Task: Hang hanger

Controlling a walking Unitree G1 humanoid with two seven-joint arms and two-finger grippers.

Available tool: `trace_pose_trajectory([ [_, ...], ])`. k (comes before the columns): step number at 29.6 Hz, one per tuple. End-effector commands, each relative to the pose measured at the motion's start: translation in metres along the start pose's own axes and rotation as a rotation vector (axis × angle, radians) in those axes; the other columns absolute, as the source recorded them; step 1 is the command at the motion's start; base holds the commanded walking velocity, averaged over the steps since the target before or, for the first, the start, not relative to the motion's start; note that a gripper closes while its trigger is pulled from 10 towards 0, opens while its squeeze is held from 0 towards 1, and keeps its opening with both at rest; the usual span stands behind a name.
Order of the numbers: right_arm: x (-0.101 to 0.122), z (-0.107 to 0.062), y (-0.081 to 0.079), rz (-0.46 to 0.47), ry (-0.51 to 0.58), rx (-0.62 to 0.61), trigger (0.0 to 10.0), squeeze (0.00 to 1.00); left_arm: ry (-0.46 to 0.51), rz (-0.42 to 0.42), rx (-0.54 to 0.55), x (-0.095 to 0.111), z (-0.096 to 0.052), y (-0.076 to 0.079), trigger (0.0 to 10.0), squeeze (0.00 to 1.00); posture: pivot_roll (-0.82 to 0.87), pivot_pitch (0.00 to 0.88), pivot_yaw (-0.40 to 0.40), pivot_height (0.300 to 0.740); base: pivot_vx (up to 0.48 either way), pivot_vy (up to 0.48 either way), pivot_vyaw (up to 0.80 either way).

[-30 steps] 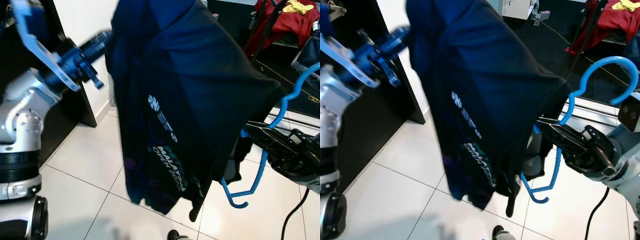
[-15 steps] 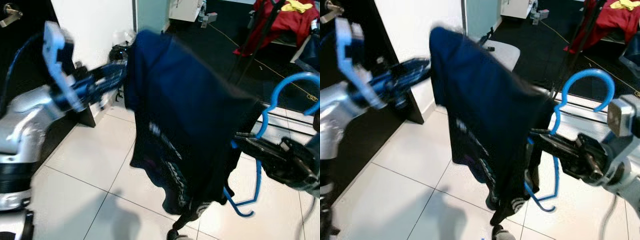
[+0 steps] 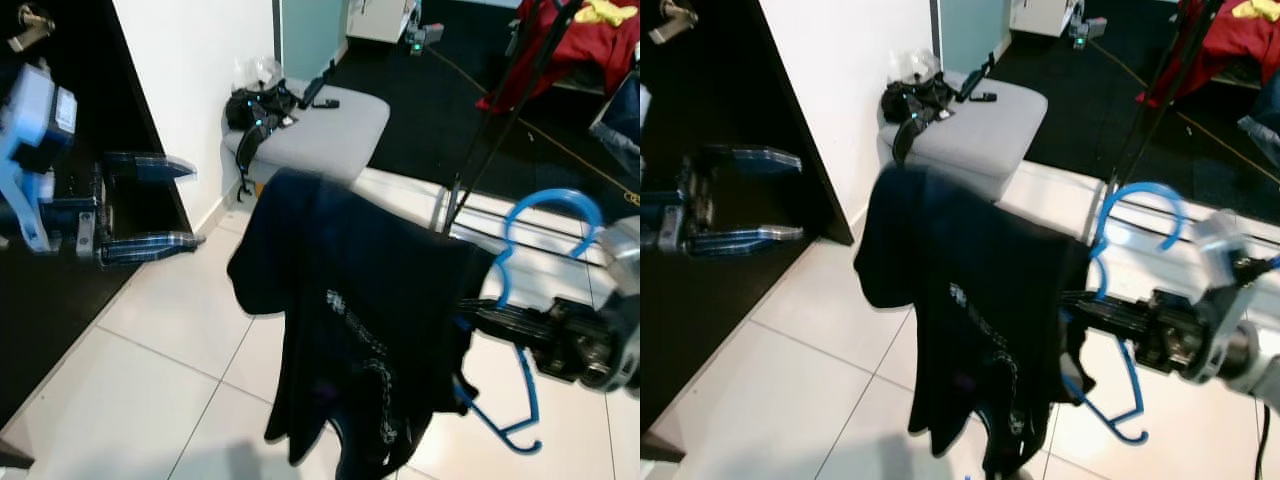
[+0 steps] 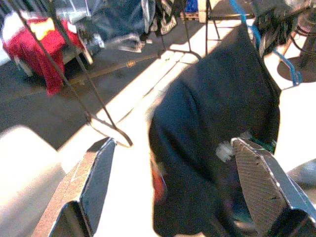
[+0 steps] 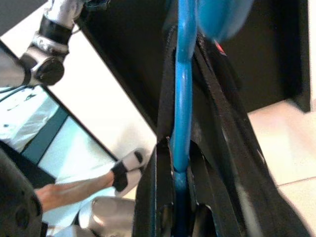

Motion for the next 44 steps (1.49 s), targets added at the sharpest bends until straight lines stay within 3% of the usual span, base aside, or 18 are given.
trace_pose_trajectory([
  [1,-0.008,0.010,-0.005,-0.032,-0.069,0.057,10.0,0.00,0.076,-0.002,-0.077,0.007,0.018,0.009,10.0,0.00,-0.01,0.181,0.009,0.740,0.000,0.000,0.00],
  [3,-0.008,0.010,-0.005,-0.032,-0.069,0.057,10.0,0.00,0.076,-0.002,-0.077,0.007,0.018,0.009,10.0,0.00,-0.01,0.181,0.009,0.740,0.000,0.000,0.00],
  [5,-0.012,0.021,-0.005,-0.054,-0.116,0.089,10.0,0.00,0.103,-0.046,-0.197,0.000,0.044,0.025,10.0,0.00,-0.02,0.172,0.013,0.740,0.000,0.000,0.00],
  [8,-0.012,0.023,-0.005,-0.061,-0.123,0.097,10.0,0.00,0.099,-0.059,-0.231,-0.003,0.051,0.031,10.0,0.00,-0.02,0.171,0.015,0.740,0.000,0.000,0.00],
  [9,-0.013,0.026,-0.004,-0.082,-0.147,0.102,10.0,0.00,0.077,-0.075,-0.285,-0.009,0.059,0.039,10.0,0.00,-0.02,0.171,0.019,0.740,0.000,0.000,0.00],
  [13,-0.014,0.029,-0.004,-0.103,-0.168,0.109,10.0,0.00,0.040,-0.084,-0.326,-0.016,0.067,0.046,10.0,0.00,-0.01,0.171,0.022,0.740,0.000,0.000,0.00],
  [15,-0.013,0.034,-0.006,-0.132,-0.184,0.125,10.0,0.00,-0.025,-0.123,-0.385,-0.031,0.077,0.058,10.0,0.00,-0.01,0.172,0.027,0.740,0.000,0.000,0.00],
  [28,-0.012,0.040,-0.008,-0.168,-0.188,0.152,10.0,0.00,-0.166,-0.121,-0.374,-0.060,0.086,0.064,10.0,0.00,-0.01,0.175,0.036,0.740,0.000,0.000,0.00],
  [29,-0.011,0.040,-0.008,-0.175,-0.187,0.156,10.0,0.00,-0.203,-0.124,-0.359,-0.068,0.089,0.064,6.5,0.00,-0.01,0.175,0.038,0.740,0.000,0.000,0.00],
  [30,-0.011,0.041,-0.008,-0.181,-0.186,0.158,10.0,0.00,-0.231,-0.128,-0.343,-0.074,0.091,0.064,0.0,0.00,-0.01,0.175,0.038,0.740,0.000,0.000,0.00],
  [44,-0.011,0.042,-0.005,-0.202,-0.191,0.155,10.0,0.00,-0.359,-0.067,-0.376,-0.091,0.089,0.068,0.0,0.00,-0.01,0.162,0.036,0.740,0.000,0.000,0.00],
])
Point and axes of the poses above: a point about 5 cm out from each wrist's last joint towards the gripper, its own z axis pointing out of the wrist towards the gripper, its own x axis along the axis of the wrist's last joint, y = z × x, the point moved 4 cm from there along z, pointing out of the wrist towards the gripper, and after that the axes turned 2 degrees about z, right-handed, at the moved point
